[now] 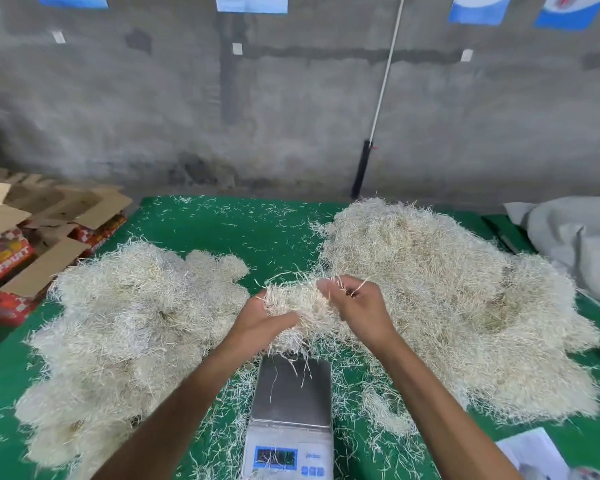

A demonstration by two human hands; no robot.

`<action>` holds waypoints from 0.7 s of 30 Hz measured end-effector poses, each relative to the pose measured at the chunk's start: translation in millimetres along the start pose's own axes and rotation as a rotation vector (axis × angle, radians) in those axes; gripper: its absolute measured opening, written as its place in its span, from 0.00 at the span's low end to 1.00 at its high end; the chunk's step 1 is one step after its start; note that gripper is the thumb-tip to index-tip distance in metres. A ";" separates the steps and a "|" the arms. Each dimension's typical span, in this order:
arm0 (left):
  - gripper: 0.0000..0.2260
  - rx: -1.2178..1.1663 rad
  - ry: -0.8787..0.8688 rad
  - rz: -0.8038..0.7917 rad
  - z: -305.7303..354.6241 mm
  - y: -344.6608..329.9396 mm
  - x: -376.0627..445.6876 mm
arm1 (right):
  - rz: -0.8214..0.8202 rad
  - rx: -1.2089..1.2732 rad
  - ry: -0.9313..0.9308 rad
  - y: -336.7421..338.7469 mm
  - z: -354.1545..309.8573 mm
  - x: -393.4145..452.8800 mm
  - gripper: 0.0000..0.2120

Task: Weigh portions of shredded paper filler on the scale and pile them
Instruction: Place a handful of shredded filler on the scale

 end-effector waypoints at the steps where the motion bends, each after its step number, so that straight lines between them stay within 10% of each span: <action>1: 0.48 0.034 -0.003 0.010 2.5 4.0 0.2 | 0.013 0.016 0.007 8.5 -0.5 2.6 0.17; 21: 0.42 0.089 0.021 0.182 15.5 27.8 21.6 | 0.386 0.355 -0.170 30.0 4.9 36.7 0.11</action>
Point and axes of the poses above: each hand's wrist, its own x-axis towards the middle knuckle, its own y-axis out of the back of the hand, z = x × y, the point moved 1 cm from there along x, towards the middle knuckle, and after that the axes turned 3 degrees about z, right-handed, at the moved point
